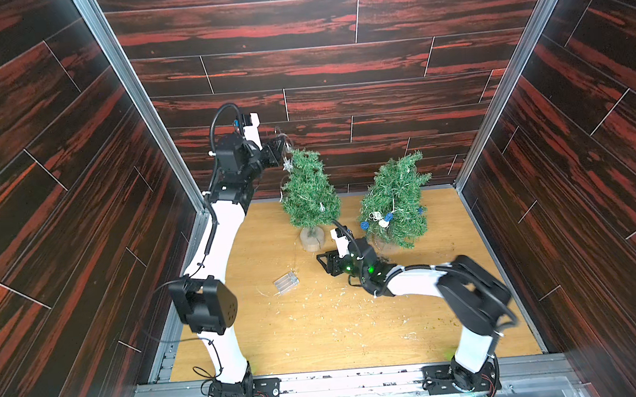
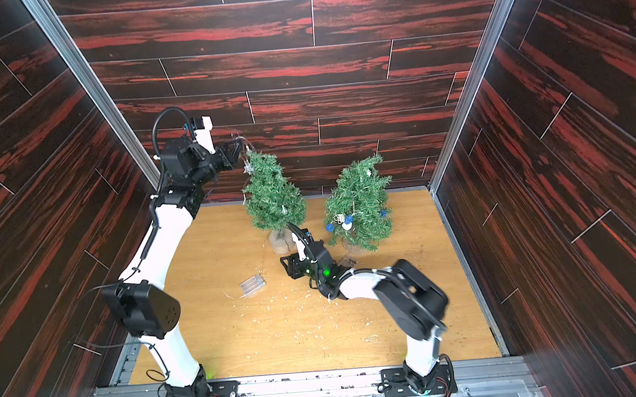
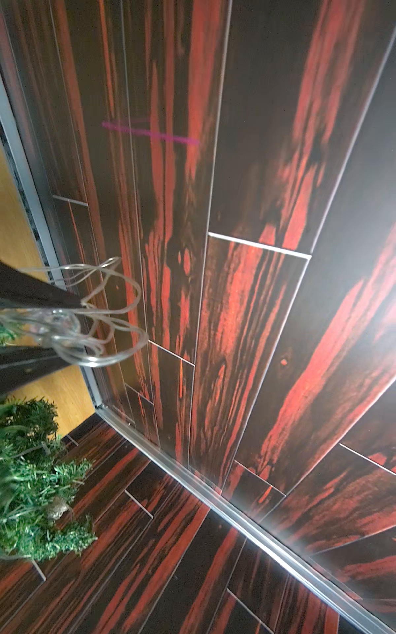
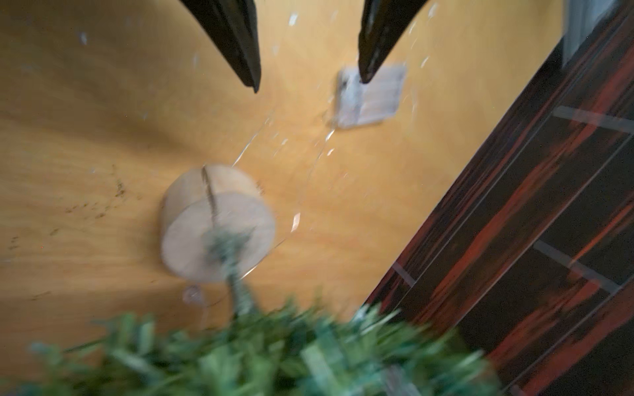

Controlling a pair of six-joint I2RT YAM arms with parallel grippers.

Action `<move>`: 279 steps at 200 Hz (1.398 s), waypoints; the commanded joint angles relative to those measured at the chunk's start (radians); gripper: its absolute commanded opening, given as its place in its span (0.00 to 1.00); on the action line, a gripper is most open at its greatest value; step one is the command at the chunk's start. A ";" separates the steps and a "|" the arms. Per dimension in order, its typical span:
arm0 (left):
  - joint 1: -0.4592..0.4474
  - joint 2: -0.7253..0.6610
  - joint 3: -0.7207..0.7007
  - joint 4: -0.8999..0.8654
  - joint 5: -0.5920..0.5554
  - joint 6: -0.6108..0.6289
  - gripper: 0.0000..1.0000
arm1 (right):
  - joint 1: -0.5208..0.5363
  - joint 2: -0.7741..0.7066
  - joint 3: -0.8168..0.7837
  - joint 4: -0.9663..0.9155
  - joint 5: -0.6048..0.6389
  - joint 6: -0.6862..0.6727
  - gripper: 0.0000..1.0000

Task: Remove string lights from the small christmas tree
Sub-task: Remove the light string from the Christmas tree.

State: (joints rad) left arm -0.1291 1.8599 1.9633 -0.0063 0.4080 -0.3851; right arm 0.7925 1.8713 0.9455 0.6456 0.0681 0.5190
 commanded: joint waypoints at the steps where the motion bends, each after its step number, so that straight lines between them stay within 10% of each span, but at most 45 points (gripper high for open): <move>1: 0.006 -0.072 -0.026 0.031 -0.033 0.021 0.00 | -0.006 0.104 0.078 0.158 0.130 0.052 0.53; 74: 0.008 -0.094 -0.042 0.033 -0.027 0.023 0.00 | -0.009 0.279 0.228 0.073 0.425 0.094 0.63; 279: 0.057 -0.202 -0.002 -0.113 -0.041 -0.024 0.00 | -0.011 0.517 0.592 -0.501 0.416 0.390 0.65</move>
State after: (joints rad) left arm -0.0868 1.7412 1.9194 -0.0441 0.3889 -0.4015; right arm 0.7788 2.3051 1.5352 0.2790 0.4870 0.8421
